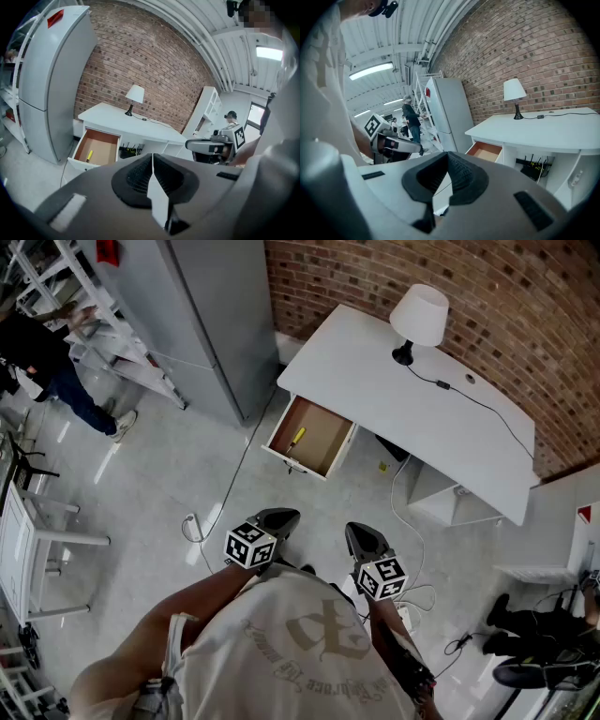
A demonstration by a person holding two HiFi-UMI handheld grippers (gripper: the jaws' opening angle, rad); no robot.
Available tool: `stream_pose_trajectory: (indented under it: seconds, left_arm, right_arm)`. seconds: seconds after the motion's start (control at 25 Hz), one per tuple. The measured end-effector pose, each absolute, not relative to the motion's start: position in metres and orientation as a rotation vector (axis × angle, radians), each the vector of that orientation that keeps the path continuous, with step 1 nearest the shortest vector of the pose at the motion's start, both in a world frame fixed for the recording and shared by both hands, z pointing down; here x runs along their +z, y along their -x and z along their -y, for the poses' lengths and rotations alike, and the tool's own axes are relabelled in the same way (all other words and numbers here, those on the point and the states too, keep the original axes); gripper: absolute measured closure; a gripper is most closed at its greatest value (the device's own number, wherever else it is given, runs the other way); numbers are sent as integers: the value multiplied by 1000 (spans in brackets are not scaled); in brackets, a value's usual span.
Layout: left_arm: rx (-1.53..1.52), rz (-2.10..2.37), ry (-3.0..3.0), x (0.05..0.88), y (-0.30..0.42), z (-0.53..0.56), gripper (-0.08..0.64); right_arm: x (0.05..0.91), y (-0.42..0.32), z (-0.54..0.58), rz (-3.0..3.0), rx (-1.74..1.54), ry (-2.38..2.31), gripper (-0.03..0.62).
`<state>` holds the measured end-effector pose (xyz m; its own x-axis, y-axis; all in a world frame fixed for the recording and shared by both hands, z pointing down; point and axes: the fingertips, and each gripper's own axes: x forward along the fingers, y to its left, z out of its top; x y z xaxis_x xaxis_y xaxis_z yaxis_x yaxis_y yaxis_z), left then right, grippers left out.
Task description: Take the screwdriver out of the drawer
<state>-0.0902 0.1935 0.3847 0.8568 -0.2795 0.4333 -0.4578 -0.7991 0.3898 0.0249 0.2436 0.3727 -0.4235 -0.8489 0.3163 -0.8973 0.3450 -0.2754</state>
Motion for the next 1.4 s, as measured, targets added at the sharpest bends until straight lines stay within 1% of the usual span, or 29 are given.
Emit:
stream_pose_trajectory:
  seconds: [0.24, 0.64, 1.4]
  left_arm:
    - [464, 574, -2530, 377, 100, -199, 546]
    - [436, 661, -2514, 377, 111, -203, 546]
    - [411, 703, -2522, 373, 115, -217, 546]
  right_arm:
    - [368, -9, -248, 2499, 625, -1558, 586]
    - [373, -5, -245, 2529, 608, -1475, 586]
    - [377, -7, -263, 2489, 602, -1475, 586]
